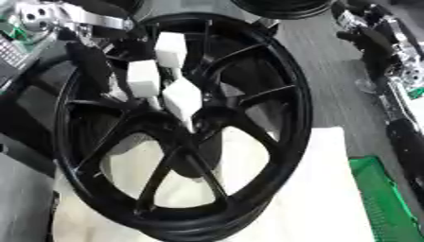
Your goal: Pull the pin out of the wheel hub.
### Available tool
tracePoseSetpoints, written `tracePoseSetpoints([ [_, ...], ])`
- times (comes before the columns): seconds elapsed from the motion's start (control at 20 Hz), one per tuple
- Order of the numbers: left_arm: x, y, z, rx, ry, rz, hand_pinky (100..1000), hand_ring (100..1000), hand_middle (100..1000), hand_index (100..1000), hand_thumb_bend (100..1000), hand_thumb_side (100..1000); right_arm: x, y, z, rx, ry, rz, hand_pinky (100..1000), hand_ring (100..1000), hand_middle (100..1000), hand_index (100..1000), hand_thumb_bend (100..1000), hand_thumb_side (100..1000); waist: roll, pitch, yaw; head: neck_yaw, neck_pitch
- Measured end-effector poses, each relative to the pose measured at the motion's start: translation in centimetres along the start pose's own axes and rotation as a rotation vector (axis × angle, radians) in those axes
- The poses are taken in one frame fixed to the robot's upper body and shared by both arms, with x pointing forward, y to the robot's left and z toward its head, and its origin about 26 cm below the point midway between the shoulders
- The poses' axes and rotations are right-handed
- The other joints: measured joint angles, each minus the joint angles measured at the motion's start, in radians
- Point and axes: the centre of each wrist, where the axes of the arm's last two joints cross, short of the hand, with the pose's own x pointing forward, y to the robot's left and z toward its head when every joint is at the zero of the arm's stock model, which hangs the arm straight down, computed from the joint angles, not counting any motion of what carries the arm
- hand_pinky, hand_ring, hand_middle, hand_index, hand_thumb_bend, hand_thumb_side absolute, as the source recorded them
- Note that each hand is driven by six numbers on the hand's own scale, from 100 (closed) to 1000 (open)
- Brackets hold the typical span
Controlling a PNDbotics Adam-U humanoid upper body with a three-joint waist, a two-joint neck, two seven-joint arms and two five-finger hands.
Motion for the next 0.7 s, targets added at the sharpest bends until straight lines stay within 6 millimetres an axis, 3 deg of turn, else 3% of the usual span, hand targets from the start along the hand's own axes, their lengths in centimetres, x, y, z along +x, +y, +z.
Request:
tracePoseSetpoints([
  [0.5,0.53,-0.04,-0.33,0.017,0.003,0.001,813,750,642,648,493,100,0.03,0.23,-0.05,0.008,0.001,-0.002,832,852,822,843,335,353,0.000,0.000,-0.006,0.004,0.000],
  [0.7,0.53,-0.04,-0.33,0.028,0.018,-0.006,772,687,560,530,401,100,-0.02,0.34,-0.04,0.011,0.003,-0.005,832,852,822,844,332,355,0.000,0.000,-0.006,0.004,0.000],
])
